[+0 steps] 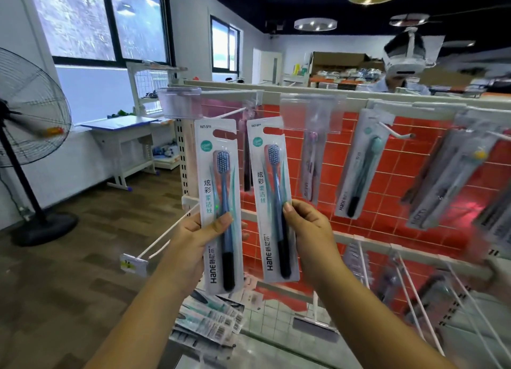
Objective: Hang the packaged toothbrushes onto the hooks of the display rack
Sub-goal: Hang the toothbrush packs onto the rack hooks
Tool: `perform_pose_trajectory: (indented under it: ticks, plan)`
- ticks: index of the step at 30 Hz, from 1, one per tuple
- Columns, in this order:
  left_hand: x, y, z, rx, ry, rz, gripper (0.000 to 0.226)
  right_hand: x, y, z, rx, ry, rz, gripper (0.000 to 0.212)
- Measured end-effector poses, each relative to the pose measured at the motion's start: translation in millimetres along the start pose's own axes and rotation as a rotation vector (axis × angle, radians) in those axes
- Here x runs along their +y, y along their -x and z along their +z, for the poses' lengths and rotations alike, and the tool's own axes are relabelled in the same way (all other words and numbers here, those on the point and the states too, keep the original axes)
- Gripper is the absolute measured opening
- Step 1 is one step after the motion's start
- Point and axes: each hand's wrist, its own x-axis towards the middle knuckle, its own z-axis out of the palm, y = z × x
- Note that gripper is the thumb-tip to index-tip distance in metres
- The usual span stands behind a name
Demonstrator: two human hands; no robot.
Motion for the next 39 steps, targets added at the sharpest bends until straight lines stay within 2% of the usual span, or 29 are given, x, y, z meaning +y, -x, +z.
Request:
perform_pose_trajectory:
  ticks: [12,26,33,36,39]
  plan:
    - [-14.2,7.9,26.4,-0.092,0.004,-0.024,0.064,-8.1,19.9,-34.6,0.081,-0.005,-0.035,0.018]
    - [-45.8,8.6,70.6,-0.153,0.02,-0.114,0.076,-19.5,51.6,-102.2,0.249,0.034,-0.076,0.021]
    - [-61.1,16.6,93.3,-0.171,-0.018,-0.136,0.074,-23.2,70.8,-138.1,0.343,0.032,-0.103,0.022]
    - [-64.2,19.0,105.0,-0.185,0.001,-0.154,0.057,-27.1,79.9,-154.0,0.386,0.02,-0.116,0.022]
    - [-67.7,23.7,118.0,-0.233,-0.018,-0.153,0.063,-30.9,87.7,-167.9,0.432,0.015,-0.118,0.022]
